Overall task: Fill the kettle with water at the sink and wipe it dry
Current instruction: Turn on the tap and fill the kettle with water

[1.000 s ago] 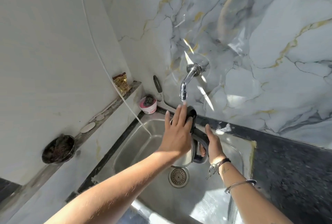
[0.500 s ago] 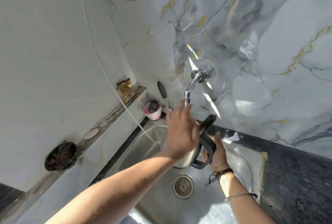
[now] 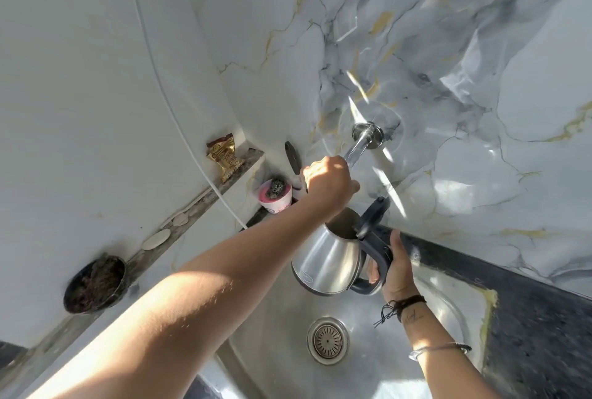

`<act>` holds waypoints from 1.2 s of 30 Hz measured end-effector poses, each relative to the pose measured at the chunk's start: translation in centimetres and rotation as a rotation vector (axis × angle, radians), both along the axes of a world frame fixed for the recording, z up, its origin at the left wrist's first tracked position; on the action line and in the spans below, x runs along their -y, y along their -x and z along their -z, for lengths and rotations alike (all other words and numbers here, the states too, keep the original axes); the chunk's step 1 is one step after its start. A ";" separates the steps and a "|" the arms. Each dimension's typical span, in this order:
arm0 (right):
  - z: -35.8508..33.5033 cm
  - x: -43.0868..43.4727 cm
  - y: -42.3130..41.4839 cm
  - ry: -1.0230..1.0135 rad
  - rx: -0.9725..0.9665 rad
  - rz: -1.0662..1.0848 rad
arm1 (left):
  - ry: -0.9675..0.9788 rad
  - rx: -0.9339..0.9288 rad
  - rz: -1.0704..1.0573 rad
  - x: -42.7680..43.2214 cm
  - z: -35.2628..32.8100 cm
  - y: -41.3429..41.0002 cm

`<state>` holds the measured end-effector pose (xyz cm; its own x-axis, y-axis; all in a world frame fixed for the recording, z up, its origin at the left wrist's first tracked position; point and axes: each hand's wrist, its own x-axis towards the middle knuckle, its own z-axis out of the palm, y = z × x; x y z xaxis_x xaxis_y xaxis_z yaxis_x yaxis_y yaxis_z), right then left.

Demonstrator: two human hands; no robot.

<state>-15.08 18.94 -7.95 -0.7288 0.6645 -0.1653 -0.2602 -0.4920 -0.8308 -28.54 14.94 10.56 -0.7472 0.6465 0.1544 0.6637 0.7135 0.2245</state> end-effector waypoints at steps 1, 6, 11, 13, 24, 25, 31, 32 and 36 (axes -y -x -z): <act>-0.2 -0.1 0.1 -0.002 0.012 0.006 | 0.022 0.049 -0.005 -0.3 -0.1 0.2; -0.8 -0.8 0.8 0.002 0.000 0.056 | 0.206 0.372 0.142 0.1 -2.5 2.6; -1.1 -0.8 1.2 0.007 -0.010 0.050 | 0.308 0.445 0.314 2.0 -4.0 4.1; -1.0 -0.6 1.1 0.002 -0.037 0.028 | 0.258 0.500 0.310 2.3 -3.6 3.9; -1.4 -0.5 0.0 -0.020 -0.013 -0.040 | 0.190 0.582 0.262 2.7 -1.9 4.1; -1.5 -0.5 0.0 -0.023 -0.005 -0.028 | 0.189 0.592 0.269 2.7 -1.8 4.4; -2.1 -0.9 -0.5 -0.021 0.046 0.003 | 0.198 0.602 0.330 2.6 -1.8 5.5; -2.2 -1.0 -0.6 -0.015 0.041 0.006 | 0.207 0.591 0.339 2.6 -1.8 5.6; -2.1 -1.0 -0.7 -0.040 0.053 0.013 | 0.242 0.588 0.319 3.2 -1.5 6.4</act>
